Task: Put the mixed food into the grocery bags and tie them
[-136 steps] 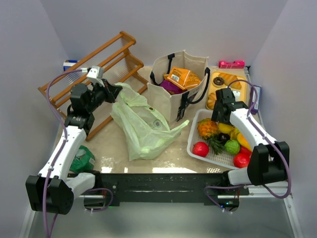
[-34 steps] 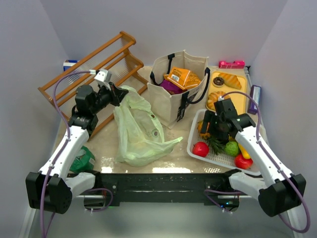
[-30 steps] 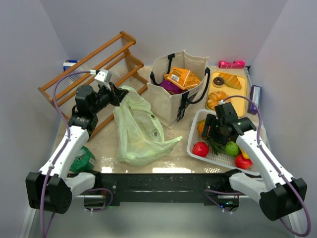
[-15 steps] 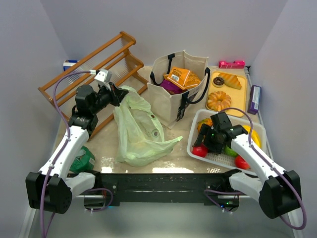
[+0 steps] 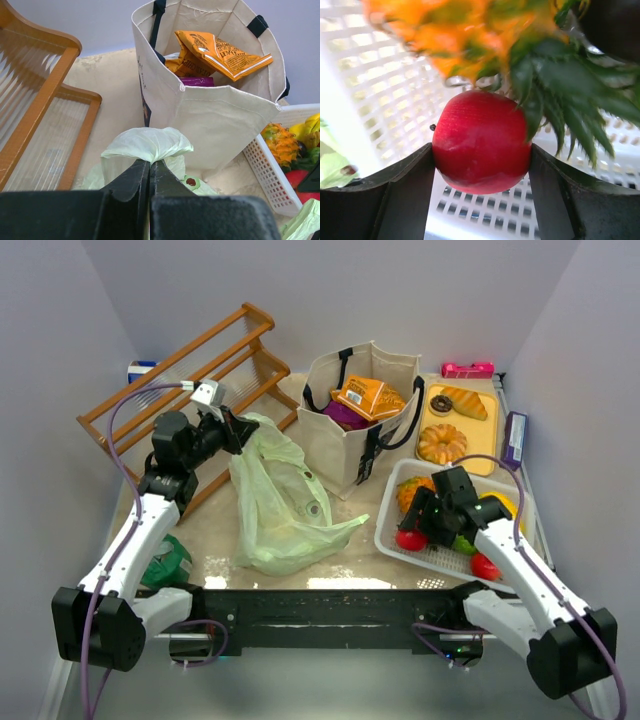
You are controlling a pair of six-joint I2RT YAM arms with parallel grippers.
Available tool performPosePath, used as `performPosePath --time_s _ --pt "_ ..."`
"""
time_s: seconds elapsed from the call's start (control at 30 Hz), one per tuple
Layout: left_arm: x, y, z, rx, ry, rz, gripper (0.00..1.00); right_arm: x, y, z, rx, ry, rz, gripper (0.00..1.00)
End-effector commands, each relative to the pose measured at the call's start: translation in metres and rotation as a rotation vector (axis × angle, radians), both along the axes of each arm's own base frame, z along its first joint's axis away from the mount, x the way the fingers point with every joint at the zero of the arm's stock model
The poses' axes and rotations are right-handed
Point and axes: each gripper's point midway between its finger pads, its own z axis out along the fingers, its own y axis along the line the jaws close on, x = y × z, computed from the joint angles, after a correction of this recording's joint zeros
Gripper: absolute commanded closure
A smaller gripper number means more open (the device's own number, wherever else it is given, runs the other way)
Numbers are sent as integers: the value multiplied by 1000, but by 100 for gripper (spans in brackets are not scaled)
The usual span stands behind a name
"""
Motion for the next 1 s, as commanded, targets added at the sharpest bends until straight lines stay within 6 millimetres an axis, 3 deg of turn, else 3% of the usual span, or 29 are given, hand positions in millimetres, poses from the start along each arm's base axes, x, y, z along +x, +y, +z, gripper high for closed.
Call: performPosePath --time_s 0.0,0.13,0.2,0.37,0.4,0.43,0.5,0.53,0.6,0.73,0.77,0.87,0.97 --pt "2 -1 15 9 -58 -2 100 25 -10 66 -28 -224 -29 85" --pt "2 -1 14 7 -55 -2 100 40 24 116 126 -425 64 96" --pt "2 -2 13 9 -53 -4 100 46 56 138 179 -497 149 97" --pt "2 -2 14 8 -54 -5 100 43 147 158 176 -576 373 99" --pt "2 -2 13 7 -52 -5 100 47 164 177 201 -629 395 99" --pt "2 -2 14 7 -53 -4 100 49 179 171 179 -621 424 99" --pt "3 -1 13 10 -53 -3 100 53 200 188 198 -682 455 99" --pt "2 -1 14 10 -55 -4 100 58 208 180 183 -674 462 99" --pt "2 -2 14 9 -56 -7 100 69 221 185 189 -713 468 98" --pt "1 -2 15 9 -59 -7 100 89 235 150 87 -655 470 97" --pt "1 -2 15 9 -59 -6 100 94 240 127 45 -608 482 97" --pt "0 -2 17 8 -65 -8 100 98 251 105 14 -569 498 94" --pt "0 -2 18 5 -65 -8 100 99 259 99 -15 -571 520 89"
